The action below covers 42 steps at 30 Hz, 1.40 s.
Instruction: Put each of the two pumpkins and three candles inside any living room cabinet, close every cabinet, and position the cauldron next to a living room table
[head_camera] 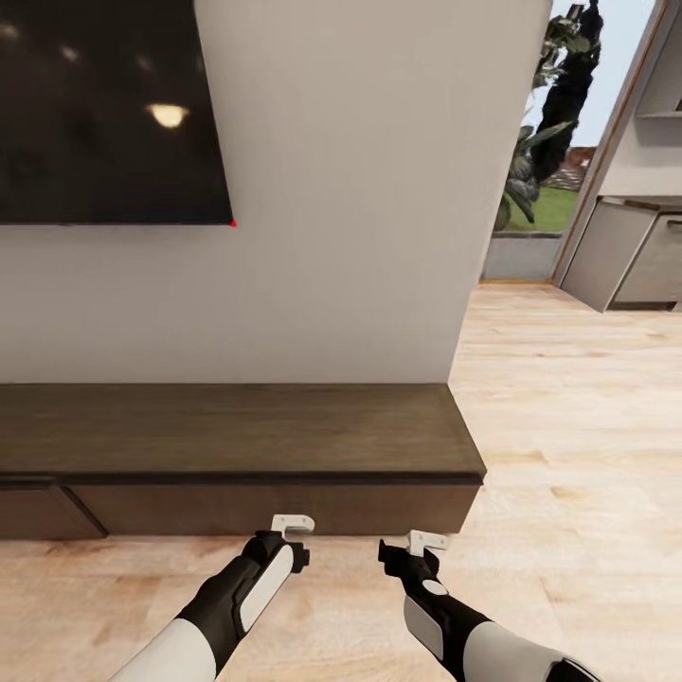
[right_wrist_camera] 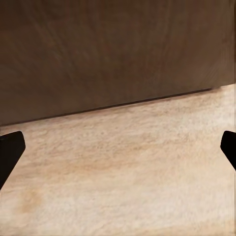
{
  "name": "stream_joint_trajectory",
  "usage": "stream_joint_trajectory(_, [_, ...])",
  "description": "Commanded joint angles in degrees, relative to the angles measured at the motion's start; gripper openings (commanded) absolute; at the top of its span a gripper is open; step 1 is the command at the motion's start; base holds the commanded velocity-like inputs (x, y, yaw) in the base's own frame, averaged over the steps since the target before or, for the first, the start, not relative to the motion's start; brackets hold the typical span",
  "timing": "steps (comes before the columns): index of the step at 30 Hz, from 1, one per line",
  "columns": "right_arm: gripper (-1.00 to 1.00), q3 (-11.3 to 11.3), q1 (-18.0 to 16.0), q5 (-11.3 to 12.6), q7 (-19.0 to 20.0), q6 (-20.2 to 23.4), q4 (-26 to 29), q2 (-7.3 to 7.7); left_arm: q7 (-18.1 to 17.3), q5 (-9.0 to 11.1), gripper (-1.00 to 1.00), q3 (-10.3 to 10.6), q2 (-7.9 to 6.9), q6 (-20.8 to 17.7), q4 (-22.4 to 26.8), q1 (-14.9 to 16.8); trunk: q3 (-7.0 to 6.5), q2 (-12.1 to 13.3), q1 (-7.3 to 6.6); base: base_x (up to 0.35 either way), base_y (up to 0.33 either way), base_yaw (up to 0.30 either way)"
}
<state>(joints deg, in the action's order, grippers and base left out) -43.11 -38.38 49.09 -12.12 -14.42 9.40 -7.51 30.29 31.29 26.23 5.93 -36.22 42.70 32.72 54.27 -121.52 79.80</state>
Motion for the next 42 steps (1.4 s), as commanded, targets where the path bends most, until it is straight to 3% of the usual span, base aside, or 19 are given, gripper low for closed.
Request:
stream_joint_trajectory(1, [1.00, -0.5, -0.1, 0.5, -0.3, -0.2, 0.0, 0.02, 0.6, 0.6, 1.00, 0.0, -0.04, -0.1, 0.0, 0.0, -0.13, 0.4, -0.23, 0.000, 0.000, 0.000])
stream_joint_trajectory(4, [1.00, -0.5, -0.1, 0.4, -0.3, -0.2, 0.0, 0.02, 0.6, 0.6, 1.00, -2.3, -0.04, -0.3, 0.0, 0.0, -0.67, 1.6, -0.89, 0.000, 0.000, 0.000])
stream_joint_trajectory(7, [1.00, -0.5, 0.0, 0.5, -0.3, -0.2, 0.0, 0.03, 0.6, 0.5, 1.00, -5.5, -0.04, -3.1, 0.0, 0.1, -1.21, 2.8, -1.55, 0.000, 0.000, 0.000])
stream_joint_trajectory(9, [1.00, -0.5, -0.1, 0.5, -0.3, -0.2, 0.0, 0.04, 0.6, 0.4, 1.00, -6.6, -0.04, -4.6, 0.0, 0.0, -1.57, 3.6, -1.99, 0.000, 0.000, 0.000])
stream_joint_trajectory(42, [1.00, -0.5, -0.1, 0.4, -0.3, -0.2, 0.0, 0.02, 0.7, 0.4, 1.00, -7.1, -0.23, -5.4, -2.2, 0.2, -7.49, 16.8, -9.24, 0.000, 0.000, 0.000])
